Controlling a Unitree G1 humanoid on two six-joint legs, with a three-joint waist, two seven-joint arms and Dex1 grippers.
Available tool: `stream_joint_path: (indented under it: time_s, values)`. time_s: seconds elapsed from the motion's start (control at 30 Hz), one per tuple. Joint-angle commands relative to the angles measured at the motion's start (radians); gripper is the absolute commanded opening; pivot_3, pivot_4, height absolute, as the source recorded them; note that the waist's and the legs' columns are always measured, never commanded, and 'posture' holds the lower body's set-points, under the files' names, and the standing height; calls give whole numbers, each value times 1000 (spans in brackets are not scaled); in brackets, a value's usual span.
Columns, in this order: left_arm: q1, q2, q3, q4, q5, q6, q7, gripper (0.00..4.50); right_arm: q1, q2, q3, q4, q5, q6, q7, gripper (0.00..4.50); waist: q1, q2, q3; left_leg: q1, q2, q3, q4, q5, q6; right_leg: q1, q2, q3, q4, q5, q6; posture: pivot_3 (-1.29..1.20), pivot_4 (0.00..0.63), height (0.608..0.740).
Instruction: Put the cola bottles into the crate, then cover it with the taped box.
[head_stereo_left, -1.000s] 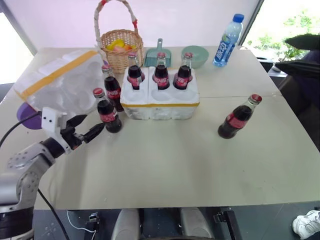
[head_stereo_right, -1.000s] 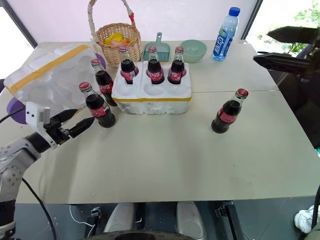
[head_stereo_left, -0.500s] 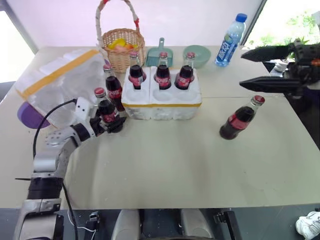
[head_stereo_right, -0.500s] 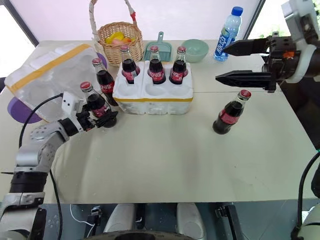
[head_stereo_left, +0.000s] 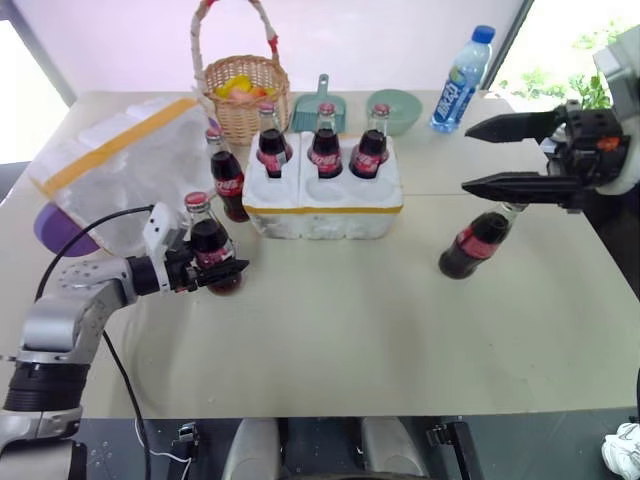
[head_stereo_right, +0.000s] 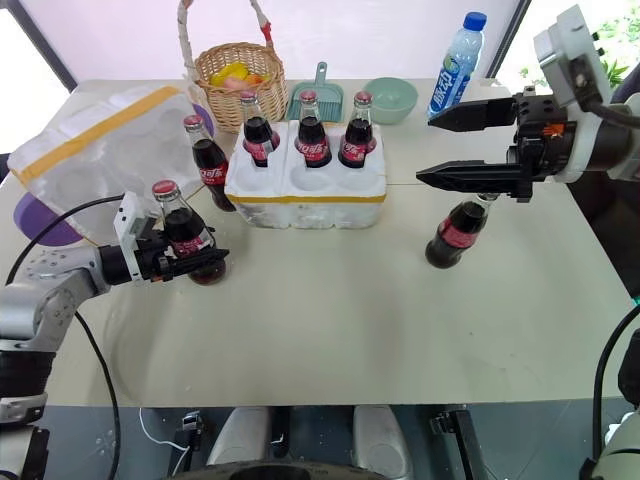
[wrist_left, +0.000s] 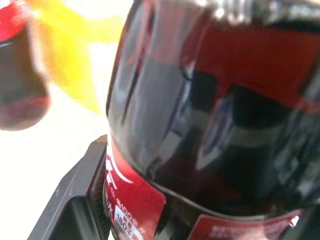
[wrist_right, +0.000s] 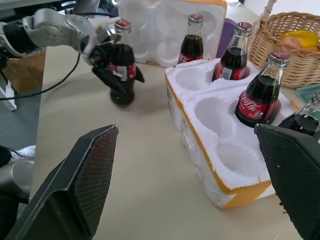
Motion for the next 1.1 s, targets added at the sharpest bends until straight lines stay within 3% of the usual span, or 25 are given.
stream_joint_path:
  time_s: [0.03, 0.1, 0.2, 0.27, 0.4, 0.57, 1.1]
  values:
    - [-203, -57, 54, -104, -148, 87, 79, 2890, -21, -9, -23, -23, -10, -33, -10, 4500, 13, 0, 0, -3, 0, -1, 3, 0, 0, -1, 1, -1, 0, 0, 0, 0, 150, 740]
    - [-316, -137, 55, -54, -163, 105, 155, 2890, -32, -5, -25, -17, 0, -19, -21, 4500, 13, 0, 0, -11, 0, -3, 12, 0, 0, -5, 1, -2, 2, 3, 6, 0, 150, 740]
    - [-481, -298, 74, 91, -142, 90, 343, 2890, -24, -5, -25, -20, -3, -26, -24, 4500, 16, 0, 0, -12, -3, -1, 15, 0, 0, -4, -1, 0, 2, 5, 9, 0, 150, 740]
    - [-532, -350, 40, 154, -88, 38, 352, 2890, -21, 0, -26, -22, -1, -25, -32, 4500, 11, 0, 0, -12, -3, -2, 15, 0, 0, -4, 0, 0, 2, 6, 10, 0, 150, 740]
    - [-572, -396, -84, 248, 70, -102, 307, 2890, -25, 9, -28, -21, 0, -18, -59, 4500, -8, 0, 0, -11, -3, -1, 13, 0, 0, -6, 1, 1, 5, 5, 9, 0, 150, 740]
    - [-594, -455, -160, 337, 161, -181, 255, 2890, -12, 22, -40, -31, 8, -14, -90, 4500, -8, 0, 1, -14, -3, 0, 13, 0, 0, -12, 1, 3, 8, 5, 9, 0, 150, 740]
    - [-670, -529, -203, 559, 377, -332, 280, 2890, 81, 47, -53, -91, -3, -40, -152, 4500, -8, 0, 1, -13, -3, 0, 15, 1, 0, -12, 2, 4, 12, 5, 9, 0, 150, 740]
